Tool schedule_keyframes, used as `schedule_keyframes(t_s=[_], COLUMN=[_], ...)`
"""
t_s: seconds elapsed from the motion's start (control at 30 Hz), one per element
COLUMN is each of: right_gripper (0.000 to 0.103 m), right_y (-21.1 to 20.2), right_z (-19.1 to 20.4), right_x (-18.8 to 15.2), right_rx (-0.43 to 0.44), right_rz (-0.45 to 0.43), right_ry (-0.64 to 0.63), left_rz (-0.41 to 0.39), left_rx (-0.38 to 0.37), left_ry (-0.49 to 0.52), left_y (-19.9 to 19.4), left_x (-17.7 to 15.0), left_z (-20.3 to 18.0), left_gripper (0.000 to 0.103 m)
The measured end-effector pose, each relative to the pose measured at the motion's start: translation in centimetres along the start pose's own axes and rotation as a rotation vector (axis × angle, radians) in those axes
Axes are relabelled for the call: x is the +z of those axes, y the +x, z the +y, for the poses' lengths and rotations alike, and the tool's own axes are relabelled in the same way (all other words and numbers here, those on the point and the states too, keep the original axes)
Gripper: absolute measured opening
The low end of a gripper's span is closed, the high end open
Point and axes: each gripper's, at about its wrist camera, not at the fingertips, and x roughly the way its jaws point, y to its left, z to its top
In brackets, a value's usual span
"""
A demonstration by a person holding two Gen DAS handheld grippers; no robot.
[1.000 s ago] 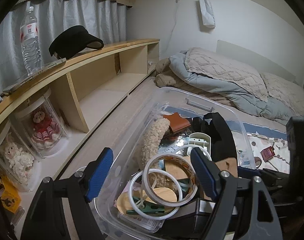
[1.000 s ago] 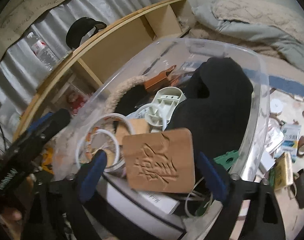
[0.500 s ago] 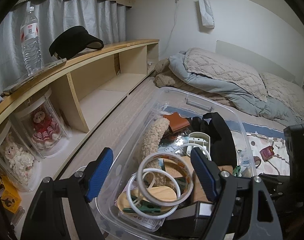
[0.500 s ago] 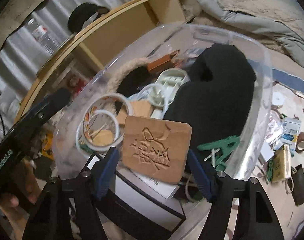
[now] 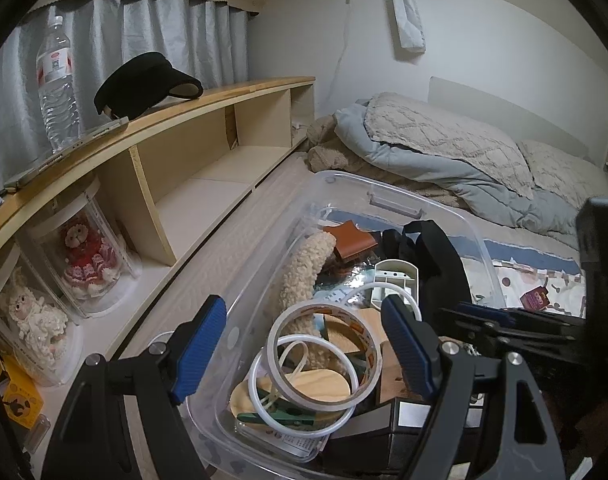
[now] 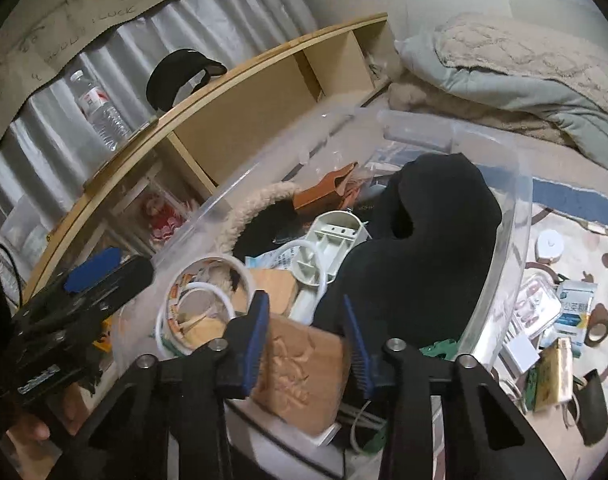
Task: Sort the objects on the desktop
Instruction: 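Lower the plaque and clothespin into the bin and open both grippers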
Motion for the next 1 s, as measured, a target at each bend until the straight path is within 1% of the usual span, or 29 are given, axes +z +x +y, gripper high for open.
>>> schedule_keyframes(t_s=[0.17, 0.3, 0.4, 0.5, 0.57, 0.7, 0.8, 0.87, 0.9, 0.97, 1.0], right_gripper=[0.033, 0.033, 0.033, 0.033, 0.033, 0.033, 0.033, 0.034, 0.034, 0.04, 0.058], right_y=[1.4, 1.5, 1.4, 1.0, 0.5, -0.5, -1.7, -1.9, -2.1, -2.5, -2.6], right_z=[-0.8, 0.1, 1.0, 1.2, 1.6, 2.1, 2.2, 2.0, 1.9, 1.5, 1.4], right_x=[-0.5, -0.8, -1.1, -1.1, -1.1, -0.8, -0.4, -0.1, -0.1, 0.0, 0.1], right_rx=[0.016, -0.003, -0.04, -0.048, -0.066, -0.095, -0.111, -0.122, -0.129, -0.143, -0.152], right_rz=[0.067, 0.11, 0.116, 0.11, 0.089, 0.042, -0.015, -0.027, -0.033, -0.05, -0.057], right_ry=[0.023, -0.029, -0.079, -0.091, -0.116, -0.156, -0.175, -0.177, -0.176, -0.169, -0.166], left_rz=[0.002, 0.007, 0.007, 0.003, 0.001, 0.002, 0.004, 0.002, -0.004, -0.01, -0.01], left_rx=[-0.005, -0.007, -0.004, -0.002, -0.001, -0.003, 0.0, 0.004, 0.01, 0.018, 0.017], left_ry=[0.015, 0.027, 0.037, 0.043, 0.041, 0.03, 0.025, 0.024, 0.024, 0.026, 0.026], left_y=[0.2, 0.4, 0.3, 0.2, 0.1, 0.2, 0.2, 0.2, 0.1, 0.1, 0.1], left_x=[0.0, -0.1, -0.3, -0.3, -0.3, -0.2, -0.2, -0.3, -0.3, -0.3, -0.2], left_z=[-0.5, -0.8, -1.0, -1.1, -1.1, -0.9, -0.9, -1.0, -1.0, -1.0, -1.0], left_gripper=[0.08, 0.08, 0.08, 0.08, 0.08, 0.08, 0.08, 0.088, 0.089, 0.089, 0.09])
